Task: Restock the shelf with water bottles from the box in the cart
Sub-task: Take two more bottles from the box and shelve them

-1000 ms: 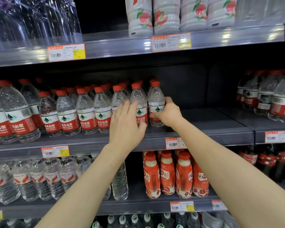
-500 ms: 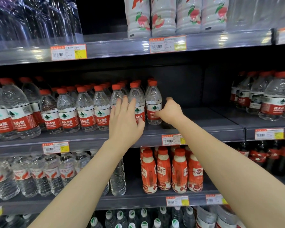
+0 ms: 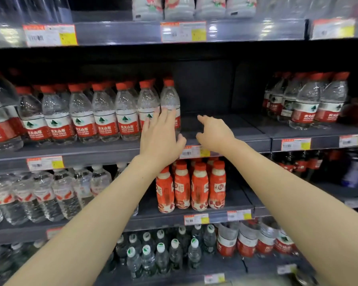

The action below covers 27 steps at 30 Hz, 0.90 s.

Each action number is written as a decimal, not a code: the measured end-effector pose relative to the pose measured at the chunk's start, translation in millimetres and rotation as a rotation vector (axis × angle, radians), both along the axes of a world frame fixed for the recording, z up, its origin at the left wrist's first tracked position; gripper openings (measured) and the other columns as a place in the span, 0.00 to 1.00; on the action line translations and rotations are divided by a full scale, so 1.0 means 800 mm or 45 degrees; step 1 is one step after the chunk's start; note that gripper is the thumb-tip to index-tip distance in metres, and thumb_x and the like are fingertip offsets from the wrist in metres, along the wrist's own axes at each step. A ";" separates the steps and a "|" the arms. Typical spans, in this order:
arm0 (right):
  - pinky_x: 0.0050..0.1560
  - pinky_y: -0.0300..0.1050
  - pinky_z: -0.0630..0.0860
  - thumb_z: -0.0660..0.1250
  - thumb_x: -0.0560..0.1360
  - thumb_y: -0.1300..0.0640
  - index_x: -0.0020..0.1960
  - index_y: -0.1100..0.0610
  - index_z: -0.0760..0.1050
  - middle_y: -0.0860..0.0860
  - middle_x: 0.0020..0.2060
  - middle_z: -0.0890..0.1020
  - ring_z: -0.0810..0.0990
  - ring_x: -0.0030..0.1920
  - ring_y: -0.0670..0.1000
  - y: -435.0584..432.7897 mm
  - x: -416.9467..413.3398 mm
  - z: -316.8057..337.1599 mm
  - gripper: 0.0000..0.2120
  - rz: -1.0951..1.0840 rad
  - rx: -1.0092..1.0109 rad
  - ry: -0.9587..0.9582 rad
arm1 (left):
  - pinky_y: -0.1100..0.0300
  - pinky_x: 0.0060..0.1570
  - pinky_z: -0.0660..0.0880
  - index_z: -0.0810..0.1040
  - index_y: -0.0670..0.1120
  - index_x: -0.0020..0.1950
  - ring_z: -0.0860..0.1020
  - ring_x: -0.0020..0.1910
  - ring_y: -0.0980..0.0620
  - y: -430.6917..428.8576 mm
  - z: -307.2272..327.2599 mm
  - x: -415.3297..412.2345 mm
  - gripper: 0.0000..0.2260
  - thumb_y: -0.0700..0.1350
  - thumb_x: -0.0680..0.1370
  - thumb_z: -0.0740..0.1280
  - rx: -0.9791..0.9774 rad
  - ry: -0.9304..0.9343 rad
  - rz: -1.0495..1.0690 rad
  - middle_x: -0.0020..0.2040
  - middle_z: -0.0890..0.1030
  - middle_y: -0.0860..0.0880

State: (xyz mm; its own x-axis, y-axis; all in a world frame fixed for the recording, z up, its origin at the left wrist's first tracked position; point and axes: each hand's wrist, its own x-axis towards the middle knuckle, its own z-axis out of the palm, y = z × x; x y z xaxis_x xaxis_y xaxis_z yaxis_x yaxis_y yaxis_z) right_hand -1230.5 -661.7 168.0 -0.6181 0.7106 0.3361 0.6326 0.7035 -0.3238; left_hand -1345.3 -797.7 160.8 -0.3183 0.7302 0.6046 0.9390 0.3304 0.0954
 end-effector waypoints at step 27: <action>0.54 0.57 0.80 0.62 0.82 0.56 0.77 0.56 0.65 0.55 0.73 0.72 0.77 0.64 0.59 -0.179 0.474 0.391 0.24 -0.484 -0.369 -0.495 | 0.44 0.75 0.65 0.62 0.45 0.83 0.69 0.75 0.39 -0.086 0.404 0.400 0.28 0.52 0.83 0.61 -0.684 0.005 -0.494 0.78 0.69 0.41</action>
